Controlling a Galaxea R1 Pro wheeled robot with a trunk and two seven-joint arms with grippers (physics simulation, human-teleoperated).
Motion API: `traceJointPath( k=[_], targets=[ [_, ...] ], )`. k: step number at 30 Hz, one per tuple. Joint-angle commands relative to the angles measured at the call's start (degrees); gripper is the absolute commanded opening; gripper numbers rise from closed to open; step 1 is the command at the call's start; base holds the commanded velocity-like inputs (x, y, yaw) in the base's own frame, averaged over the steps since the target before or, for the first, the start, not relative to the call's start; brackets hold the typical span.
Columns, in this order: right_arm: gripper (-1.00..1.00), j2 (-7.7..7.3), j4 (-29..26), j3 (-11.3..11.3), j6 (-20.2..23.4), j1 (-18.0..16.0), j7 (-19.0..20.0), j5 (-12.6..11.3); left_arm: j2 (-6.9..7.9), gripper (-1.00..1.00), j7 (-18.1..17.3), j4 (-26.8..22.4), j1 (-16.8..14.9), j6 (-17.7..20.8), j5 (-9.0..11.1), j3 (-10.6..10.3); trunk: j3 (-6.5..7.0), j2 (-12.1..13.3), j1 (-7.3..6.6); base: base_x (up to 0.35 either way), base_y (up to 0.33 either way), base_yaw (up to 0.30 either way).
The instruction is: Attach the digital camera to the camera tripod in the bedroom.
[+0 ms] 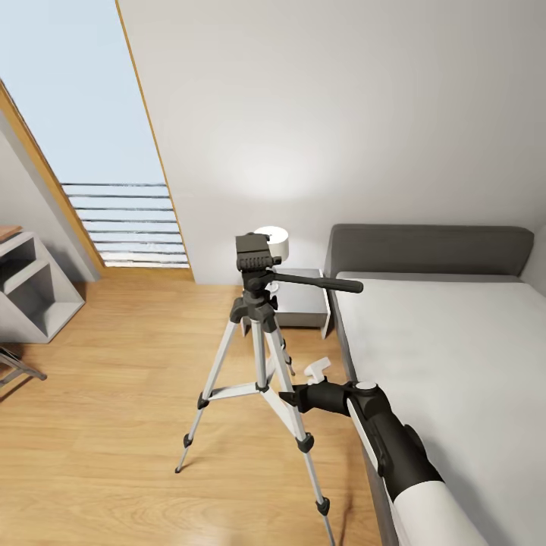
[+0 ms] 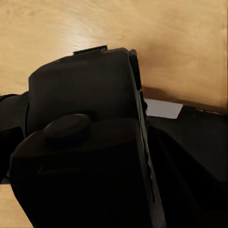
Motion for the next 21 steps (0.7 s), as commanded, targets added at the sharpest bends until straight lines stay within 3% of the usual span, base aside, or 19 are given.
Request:
traceJointPath(
  k=[1,4,6,7,8,11,14,15,16,21],
  targets=[
    [-1.00,0.05,-0.06,-0.09,-0.13,-0.05,0.37,1.07,0.78,-1.00,0.17,-2.14,0.10,1.78,0.31,-0.29,-0.12,-0.11,0.03,0.000,0.000,0.000],
    [-1.00,0.06,-0.07,-0.09,-0.13,-0.05,0.38,1.07,3.41,-1.00,3.64,-11.66,-0.02,7.36,0.33,-0.11,-0.12,-0.11,0.03,0.000,0.000,0.000],
    [-1.00,0.07,-0.07,-0.09,-0.13,-0.05,0.38,1.07,4.34,-1.00,6.92,-16.37,-0.14,9.84,0.30,0.51,-0.12,-0.11,0.03,0.000,0.000,0.000],
    [-1.00,0.05,-0.07,-0.09,-0.13,-0.05,0.38,1.07,4.71,-1.00,9.29,-18.90,-0.21,11.55,0.29,1.32,-0.12,-0.11,0.03,0.000,0.000,0.000],
    [-1.00,0.06,-0.07,-0.09,-0.13,-0.05,0.38,1.07,5.18,-1.00,13.22,-22.26,-0.46,15.29,0.24,3.61,-0.12,-0.11,0.03,0.000,0.000,0.000],
    [-1.00,0.09,-0.07,-0.07,-0.13,-0.05,0.38,1.07,5.47,-1.00,15.75,-24.05,-0.76,19.24,-0.15,6.52,-0.12,-0.11,0.03,0.000,0.000,0.000],
    [-1.00,0.10,-0.07,-0.05,-0.13,-0.05,0.33,1.07,5.83,-1.00,16.52,-24.73,-2.32,20.78,-0.35,7.75,-0.12,-0.11,0.03,0.000,0.000,0.000],
    [-1.00,0.11,-0.07,-0.06,-0.13,-0.05,0.32,1.07,6.07,-1.00,16.71,-24.90,-3.85,21.20,-0.42,8.07,-0.12,-0.11,0.03,0.000,0.000,0.000],
    [-1.00,0.11,-0.07,-0.06,-0.13,-0.05,0.30,1.07,7.02,-1.00,16.99,-25.04,-9.58,23.40,-0.50,8.47,-0.12,-0.11,0.03,0.000,0.000,0.000],
    [-1.00,0.11,-0.07,-0.02,-0.13,-0.05,0.24,1.07,7.58,-1.00,18.90,-25.07,-17.43,27.36,-0.57,8.59,-0.12,-0.11,0.03,0.000,0.000,0.000]
  ],
)
